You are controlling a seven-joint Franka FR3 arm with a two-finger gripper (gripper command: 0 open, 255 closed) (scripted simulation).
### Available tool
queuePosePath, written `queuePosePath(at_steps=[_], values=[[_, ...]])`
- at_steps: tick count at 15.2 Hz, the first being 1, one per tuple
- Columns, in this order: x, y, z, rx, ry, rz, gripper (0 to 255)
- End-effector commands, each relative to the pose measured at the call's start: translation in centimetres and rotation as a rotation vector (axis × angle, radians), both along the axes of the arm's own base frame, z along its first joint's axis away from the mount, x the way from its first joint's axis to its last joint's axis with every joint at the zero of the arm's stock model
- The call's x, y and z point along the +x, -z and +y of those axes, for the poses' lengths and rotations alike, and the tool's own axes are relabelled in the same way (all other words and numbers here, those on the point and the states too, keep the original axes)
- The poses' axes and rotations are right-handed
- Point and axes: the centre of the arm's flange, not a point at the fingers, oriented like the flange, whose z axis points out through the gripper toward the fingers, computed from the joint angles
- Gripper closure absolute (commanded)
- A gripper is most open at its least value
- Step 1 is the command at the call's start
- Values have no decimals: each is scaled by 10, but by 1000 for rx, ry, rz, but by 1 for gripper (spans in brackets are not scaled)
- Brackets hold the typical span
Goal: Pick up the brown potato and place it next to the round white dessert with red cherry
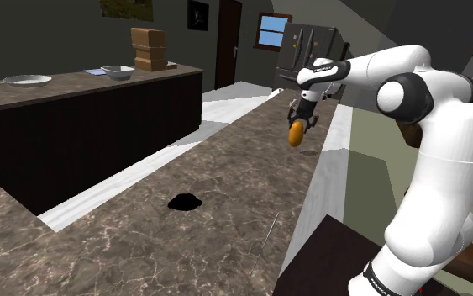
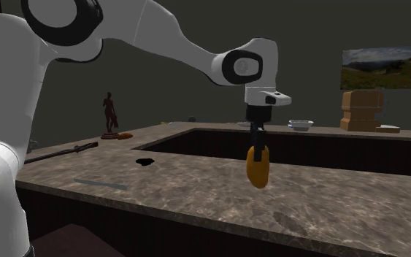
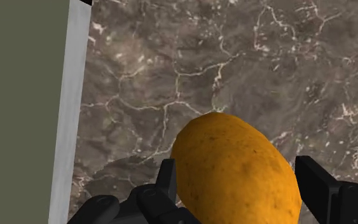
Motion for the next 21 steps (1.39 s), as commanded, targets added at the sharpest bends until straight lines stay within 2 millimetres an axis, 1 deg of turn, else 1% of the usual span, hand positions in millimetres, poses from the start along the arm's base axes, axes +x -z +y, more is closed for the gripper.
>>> queuePosePath(at_steps=[1,3,4,21], values=[[1,-11,1,0,0,0,255],[1,-22,1,0,0,0,255],[0,-24,1,0,0,0,255],[51,-25,220,0,0,0,255]])
